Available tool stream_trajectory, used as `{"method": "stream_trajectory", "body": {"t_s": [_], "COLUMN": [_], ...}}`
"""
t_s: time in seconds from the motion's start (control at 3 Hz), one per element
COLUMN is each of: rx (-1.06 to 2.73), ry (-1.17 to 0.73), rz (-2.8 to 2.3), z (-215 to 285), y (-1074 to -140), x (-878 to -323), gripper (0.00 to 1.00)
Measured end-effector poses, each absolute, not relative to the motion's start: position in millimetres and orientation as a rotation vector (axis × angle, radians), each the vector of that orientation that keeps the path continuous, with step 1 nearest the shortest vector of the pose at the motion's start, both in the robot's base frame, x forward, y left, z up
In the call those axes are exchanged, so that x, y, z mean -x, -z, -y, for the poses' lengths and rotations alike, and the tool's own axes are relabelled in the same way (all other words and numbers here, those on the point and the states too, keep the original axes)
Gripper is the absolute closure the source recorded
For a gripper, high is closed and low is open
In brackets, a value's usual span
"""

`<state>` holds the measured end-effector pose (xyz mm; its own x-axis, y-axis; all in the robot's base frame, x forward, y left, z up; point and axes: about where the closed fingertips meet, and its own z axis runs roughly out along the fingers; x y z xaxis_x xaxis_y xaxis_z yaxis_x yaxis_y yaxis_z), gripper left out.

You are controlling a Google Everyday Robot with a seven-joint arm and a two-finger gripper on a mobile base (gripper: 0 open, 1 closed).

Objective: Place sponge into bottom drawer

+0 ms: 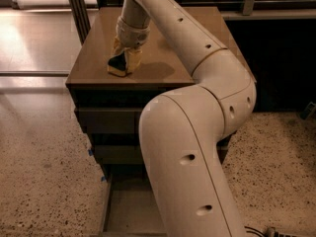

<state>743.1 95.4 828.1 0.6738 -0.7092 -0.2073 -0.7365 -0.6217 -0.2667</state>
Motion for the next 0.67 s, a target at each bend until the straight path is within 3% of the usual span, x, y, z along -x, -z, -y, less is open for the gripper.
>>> {"method": "stream_trajectory", "body": {"t_s": [0.67], "rx": [2.433], "ry": [-0.235], "rz": [-1.072], "z": [-83.1], "y": [-906.8], "x": [-669.0], "gripper": [1.00]}}
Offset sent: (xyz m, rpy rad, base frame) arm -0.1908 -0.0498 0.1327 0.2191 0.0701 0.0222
